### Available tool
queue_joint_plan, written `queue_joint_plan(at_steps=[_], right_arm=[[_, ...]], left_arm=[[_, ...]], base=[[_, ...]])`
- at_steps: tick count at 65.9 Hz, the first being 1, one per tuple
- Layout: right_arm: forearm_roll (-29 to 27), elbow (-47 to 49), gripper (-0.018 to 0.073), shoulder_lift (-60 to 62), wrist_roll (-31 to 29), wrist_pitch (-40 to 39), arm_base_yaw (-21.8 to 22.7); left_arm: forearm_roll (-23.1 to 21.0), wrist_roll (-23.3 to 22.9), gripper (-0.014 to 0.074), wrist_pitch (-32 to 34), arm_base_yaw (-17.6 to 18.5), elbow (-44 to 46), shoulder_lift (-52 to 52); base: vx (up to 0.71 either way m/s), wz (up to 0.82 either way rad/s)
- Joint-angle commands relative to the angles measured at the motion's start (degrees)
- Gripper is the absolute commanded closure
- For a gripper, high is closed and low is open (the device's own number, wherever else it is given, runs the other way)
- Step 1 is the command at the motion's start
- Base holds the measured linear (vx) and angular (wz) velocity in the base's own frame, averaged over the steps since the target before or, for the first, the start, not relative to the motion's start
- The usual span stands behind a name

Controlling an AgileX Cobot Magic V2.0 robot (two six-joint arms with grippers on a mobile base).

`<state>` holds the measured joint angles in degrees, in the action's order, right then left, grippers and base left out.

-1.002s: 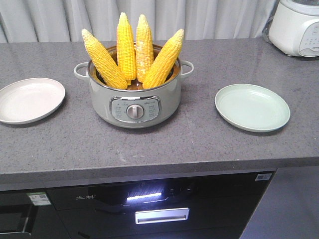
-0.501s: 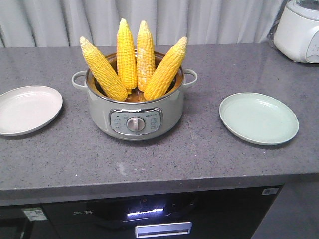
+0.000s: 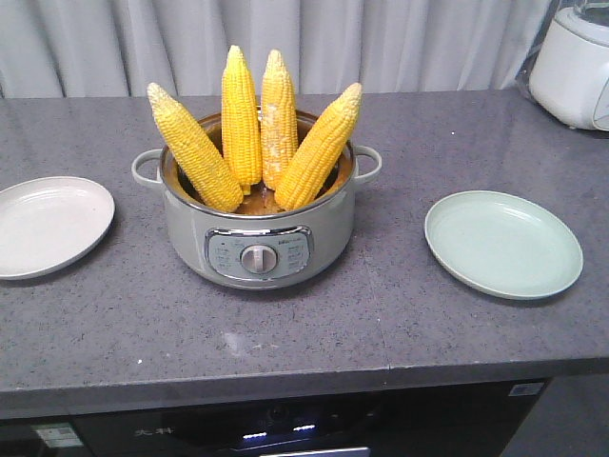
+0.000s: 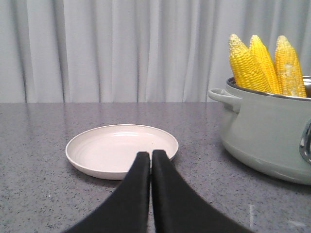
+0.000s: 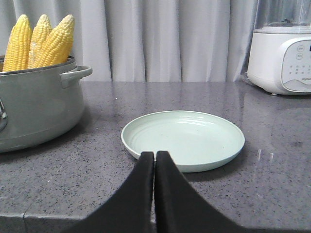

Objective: Distribute corn equally

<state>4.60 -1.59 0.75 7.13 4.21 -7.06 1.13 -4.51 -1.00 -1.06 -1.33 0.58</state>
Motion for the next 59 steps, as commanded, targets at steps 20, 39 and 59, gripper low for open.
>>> queue_joint_plan(at_steps=[20, 39, 59], right_arm=[[0.5, -0.65, 0.056, 0.05, -0.11, -4.21, 0.4], [0.5, -0.65, 0.056, 0.05, -0.11, -4.21, 0.4], [0.5, -0.65, 0.056, 0.05, -0.11, -4.21, 0.4]], left_arm=[[-0.47, -0.41, 0.0603, 4.37, -0.09, -0.82, 0.93], [-0.47, -0.41, 0.0603, 4.37, -0.09, -0.82, 0.93], [-0.47, -0.41, 0.0603, 4.37, -0.09, -0.82, 0.93]], base=[[0.06, 0.0], [0.06, 0.0], [0.04, 0.0]])
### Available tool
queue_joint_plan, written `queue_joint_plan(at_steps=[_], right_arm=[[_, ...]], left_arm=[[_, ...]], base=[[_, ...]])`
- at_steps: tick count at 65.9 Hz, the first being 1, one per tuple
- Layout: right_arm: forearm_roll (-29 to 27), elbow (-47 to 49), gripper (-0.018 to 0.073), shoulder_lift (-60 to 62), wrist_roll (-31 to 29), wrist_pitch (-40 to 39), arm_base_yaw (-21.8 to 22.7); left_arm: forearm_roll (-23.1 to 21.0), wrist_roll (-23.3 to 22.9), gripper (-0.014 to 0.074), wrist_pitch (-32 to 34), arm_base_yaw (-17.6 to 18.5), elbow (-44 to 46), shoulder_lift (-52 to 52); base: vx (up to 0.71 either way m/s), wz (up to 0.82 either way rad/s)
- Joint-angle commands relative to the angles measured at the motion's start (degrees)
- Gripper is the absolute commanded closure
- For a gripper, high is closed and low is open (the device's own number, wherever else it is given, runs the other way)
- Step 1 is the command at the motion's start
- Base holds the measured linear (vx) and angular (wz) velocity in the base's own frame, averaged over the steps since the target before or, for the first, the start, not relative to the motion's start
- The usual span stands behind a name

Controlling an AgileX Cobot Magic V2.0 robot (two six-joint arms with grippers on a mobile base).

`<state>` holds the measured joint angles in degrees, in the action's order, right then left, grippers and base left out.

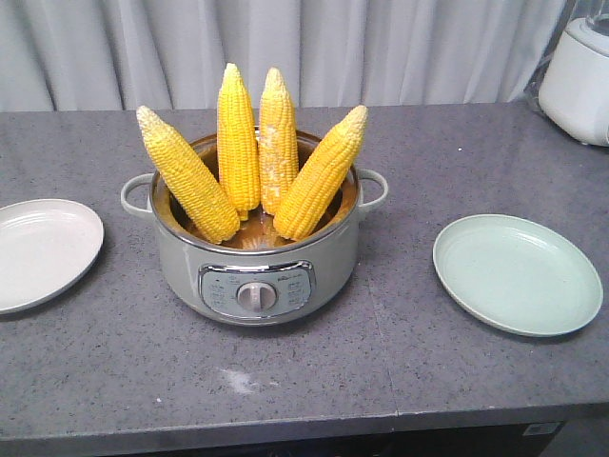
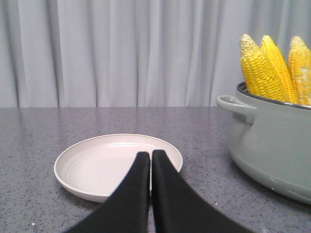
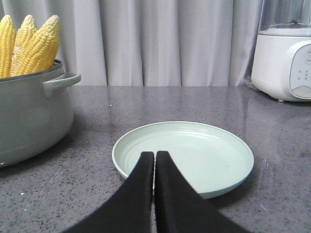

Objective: Distribute corn equally

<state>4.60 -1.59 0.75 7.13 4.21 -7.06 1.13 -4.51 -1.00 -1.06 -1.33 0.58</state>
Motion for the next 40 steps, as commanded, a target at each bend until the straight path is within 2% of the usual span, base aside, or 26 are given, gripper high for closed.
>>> queue_joint_plan(at_steps=[1, 40], right_arm=[[0.5, -0.65, 0.056, 0.05, -0.11, -4.21, 0.4], [0.5, -0.65, 0.056, 0.05, -0.11, -4.21, 0.4]], left_arm=[[-0.47, -0.41, 0.0603, 4.37, -0.09, -0.82, 0.93], [-0.47, -0.41, 0.0603, 4.37, -0.09, -0.82, 0.93]], base=[[0.02, 0.01], [0.0, 0.0]])
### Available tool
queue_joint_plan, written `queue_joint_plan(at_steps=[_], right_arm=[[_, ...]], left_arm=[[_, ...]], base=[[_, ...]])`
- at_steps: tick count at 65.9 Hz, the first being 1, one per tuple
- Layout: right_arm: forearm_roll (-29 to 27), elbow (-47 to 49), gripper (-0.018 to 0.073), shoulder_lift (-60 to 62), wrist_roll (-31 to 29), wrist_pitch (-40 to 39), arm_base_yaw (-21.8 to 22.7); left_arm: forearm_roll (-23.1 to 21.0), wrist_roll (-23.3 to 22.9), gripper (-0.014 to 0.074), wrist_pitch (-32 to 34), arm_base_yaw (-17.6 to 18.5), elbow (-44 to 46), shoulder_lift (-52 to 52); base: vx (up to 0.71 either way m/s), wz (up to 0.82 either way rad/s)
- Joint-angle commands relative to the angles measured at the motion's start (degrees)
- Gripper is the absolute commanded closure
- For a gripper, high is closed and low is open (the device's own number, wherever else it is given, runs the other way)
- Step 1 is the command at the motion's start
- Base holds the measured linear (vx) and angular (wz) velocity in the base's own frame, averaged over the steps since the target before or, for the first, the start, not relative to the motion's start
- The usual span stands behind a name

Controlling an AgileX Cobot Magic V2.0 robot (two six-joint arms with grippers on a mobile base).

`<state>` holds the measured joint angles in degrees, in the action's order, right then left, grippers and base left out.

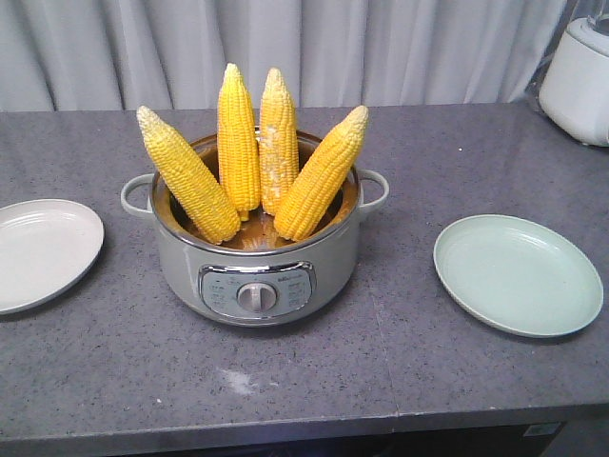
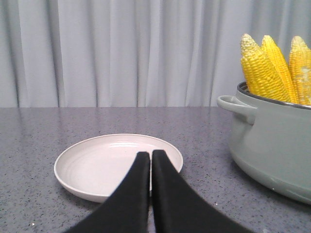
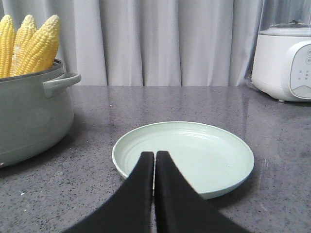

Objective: Distribute corn equally

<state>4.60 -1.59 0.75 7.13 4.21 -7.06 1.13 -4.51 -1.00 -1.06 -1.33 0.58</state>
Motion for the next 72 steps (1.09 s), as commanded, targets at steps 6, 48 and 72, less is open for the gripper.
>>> queue_joint_plan(at_steps=[6, 48, 72], right_arm=[[0.72, -0.65, 0.056, 0.04, -0.29, -4.21, 0.4], [0.53, 5.69, 0.056, -0.01, 0.12, -7.98, 0.4], [0.74, 30.33, 0.056, -14.6, -2.74, 9.56, 0.4]], left_arm=[[-0.47, -0.41, 0.0603, 4.37, -0.09, -0.82, 0.93], [-1.58, -0.48, 0.0603, 5.8, -0.09, 1.15, 0.93], [-3.03, -0.42, 0.0603, -15.94, -0.09, 32.21, -11.05]], base=[[0.0, 0.0], [0.0, 0.0], [0.0, 0.0]])
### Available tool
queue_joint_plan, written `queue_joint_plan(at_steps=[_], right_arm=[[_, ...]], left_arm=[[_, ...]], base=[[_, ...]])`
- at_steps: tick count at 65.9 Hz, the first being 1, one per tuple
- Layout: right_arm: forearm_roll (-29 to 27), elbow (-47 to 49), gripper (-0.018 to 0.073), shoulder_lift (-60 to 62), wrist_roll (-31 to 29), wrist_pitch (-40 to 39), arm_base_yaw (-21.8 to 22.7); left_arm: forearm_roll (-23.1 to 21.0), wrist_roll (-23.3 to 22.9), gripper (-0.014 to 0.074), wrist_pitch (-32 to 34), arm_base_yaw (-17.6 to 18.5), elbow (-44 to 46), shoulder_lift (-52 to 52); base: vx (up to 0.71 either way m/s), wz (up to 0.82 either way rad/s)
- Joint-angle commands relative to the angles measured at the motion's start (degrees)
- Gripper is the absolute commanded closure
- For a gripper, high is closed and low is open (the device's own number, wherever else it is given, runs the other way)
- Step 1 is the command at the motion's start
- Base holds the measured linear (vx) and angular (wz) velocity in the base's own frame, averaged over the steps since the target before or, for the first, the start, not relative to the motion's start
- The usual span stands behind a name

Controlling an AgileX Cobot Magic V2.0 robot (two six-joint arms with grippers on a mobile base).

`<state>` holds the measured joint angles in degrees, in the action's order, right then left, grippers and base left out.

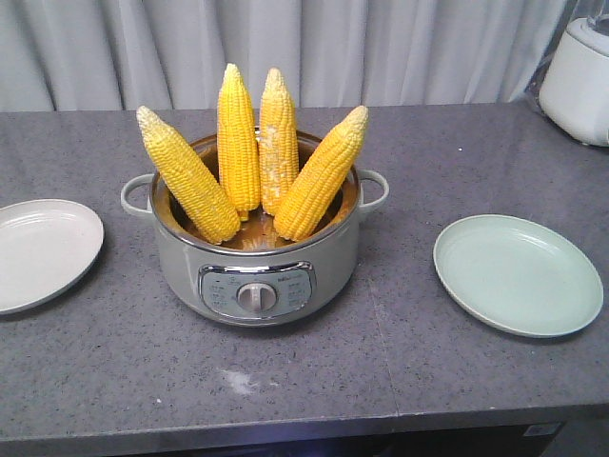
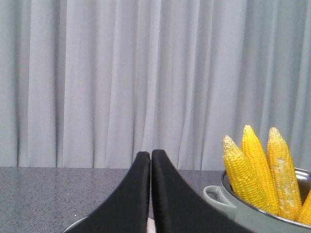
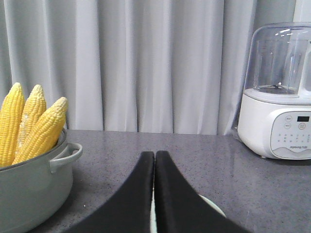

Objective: Distribute corn equally

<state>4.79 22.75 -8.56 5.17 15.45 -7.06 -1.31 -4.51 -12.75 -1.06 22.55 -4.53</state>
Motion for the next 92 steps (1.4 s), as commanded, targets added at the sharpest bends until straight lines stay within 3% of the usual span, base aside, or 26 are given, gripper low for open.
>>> queue_joint_plan(at_steps=[1, 8, 17, 43, 49, 59, 65, 74, 81, 87, 92], right_arm=[[0.54, 7.08, 0.056, -6.48, -0.77, -1.35, 0.4], [0.54, 13.08, 0.056, -13.74, -0.77, 2.79, 0.4], [0.6, 18.38, 0.056, -22.14, -0.77, 8.84, 0.4], [0.6, 18.3, 0.0559, -31.22, -0.77, 14.06, 0.4], [0.65, 18.3, 0.0532, -31.99, -1.52, 14.27, 0.4], [0.4, 18.3, 0.0364, -32.72, -4.03, 14.84, 0.4], [0.4, 18.3, 0.0178, -32.86, -4.03, 16.06, 0.4], [0.36, 18.3, -0.0066, -32.86, -3.83, 16.53, 0.4], [-0.14, 18.49, -0.0167, -32.86, -3.77, 16.67, 0.4], [-1.46, 19.07, -0.0167, -33.2, -3.91, 17.41, 0.4], [-2.44, 20.74, -0.0159, -34.51, -5.17, 19.46, 0.4]], left_arm=[[-0.59, -0.42, 0.0603, -5.3, -0.09, 10.06, -6.84], [-0.59, -0.42, 0.0603, -14.01, -0.09, 19.2, -15.07], [-0.59, -0.37, 0.0603, -20.5, -0.09, 25.61, -23.63], [-0.07, -0.12, 0.0599, -22.17, -0.09, 25.86, -30.04], [1.31, 1.96, 0.0554, -23.04, -0.09, 25.86, -30.53], [1.31, 5.17, 0.0314, -24.11, -0.09, 25.86, -31.46], [1.31, 5.8, 0.012, -24.24, -0.09, 25.86, -31.84], [0.7, 5.8, -0.0057, -25.11, -0.09, 25.91, -31.83], [0.3, 5.8, -0.0094, -28.2, -0.09, 26.81, -32.27], [-0.79, 7.0, -0.0084, -33.2, 0.27, 28.9, -34.05], [-3.62, 10.9, -0.0071, -34.98, 2.01, 30.65, -35.64]], base=[[0.0, 0.0], [0.0, 0.0], [0.0, 0.0], [0.0, 0.0], [0.0, 0.0], [0.0, 0.0], [0.0, 0.0], [0.0, 0.0], [0.0, 0.0], [0.0, 0.0], [0.0, 0.0]])
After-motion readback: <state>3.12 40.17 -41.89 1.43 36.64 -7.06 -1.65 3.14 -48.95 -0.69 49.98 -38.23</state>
